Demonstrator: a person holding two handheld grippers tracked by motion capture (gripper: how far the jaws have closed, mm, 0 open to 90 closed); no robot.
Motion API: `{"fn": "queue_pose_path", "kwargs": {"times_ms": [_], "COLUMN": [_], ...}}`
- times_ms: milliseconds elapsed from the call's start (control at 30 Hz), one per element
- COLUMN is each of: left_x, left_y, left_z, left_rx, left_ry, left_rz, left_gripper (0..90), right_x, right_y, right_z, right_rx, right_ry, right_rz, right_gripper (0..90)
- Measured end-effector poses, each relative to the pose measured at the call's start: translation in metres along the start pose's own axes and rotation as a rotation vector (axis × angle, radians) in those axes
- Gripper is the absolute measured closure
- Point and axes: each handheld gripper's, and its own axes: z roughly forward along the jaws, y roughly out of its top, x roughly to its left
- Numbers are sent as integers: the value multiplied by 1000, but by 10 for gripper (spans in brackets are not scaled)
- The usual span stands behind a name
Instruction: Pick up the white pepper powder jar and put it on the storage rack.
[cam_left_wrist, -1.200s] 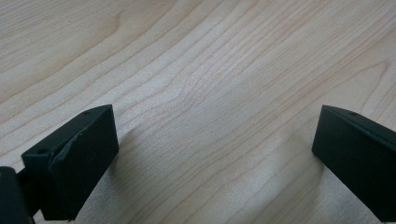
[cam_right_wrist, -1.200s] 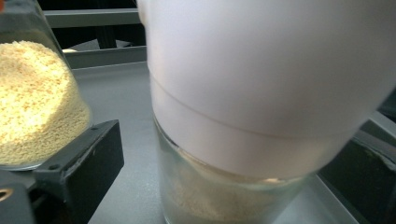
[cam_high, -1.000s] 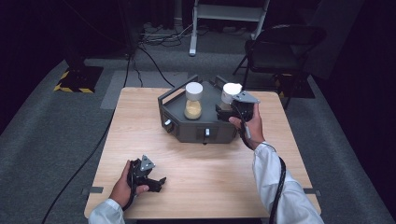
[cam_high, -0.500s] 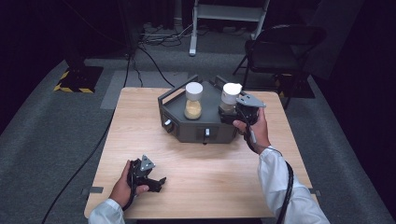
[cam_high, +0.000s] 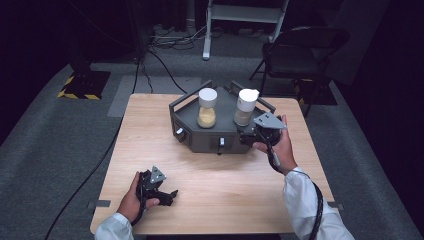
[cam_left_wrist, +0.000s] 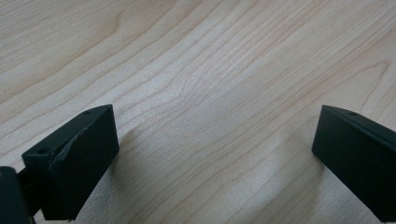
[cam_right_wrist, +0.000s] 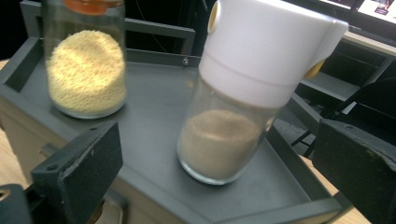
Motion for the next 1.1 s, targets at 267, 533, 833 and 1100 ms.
{"fn": "queue_pose_path", "kwargs": {"times_ms": [267, 533, 833, 1100], "left_x": [0, 0, 0, 0], "left_y": [0, 0, 0, 0], "left_z": [0, 0, 0, 0], "left_rx": [0, 1, 0, 0], "left_ry": [0, 0, 0, 0], "left_rz": [0, 2, 1, 0], "left_gripper": [1, 1, 1, 2], "right_x": [10, 19, 28, 38], "right_y": [-17, -29, -41, -55], "right_z": [-15, -29, -35, -36], "right_rx": [-51, -62, -48, -28], "right_ry": [-10, 24, 37, 36], "right_rz": [-27, -67, -110, -164], "right_gripper": [15, 10, 10, 10]}}
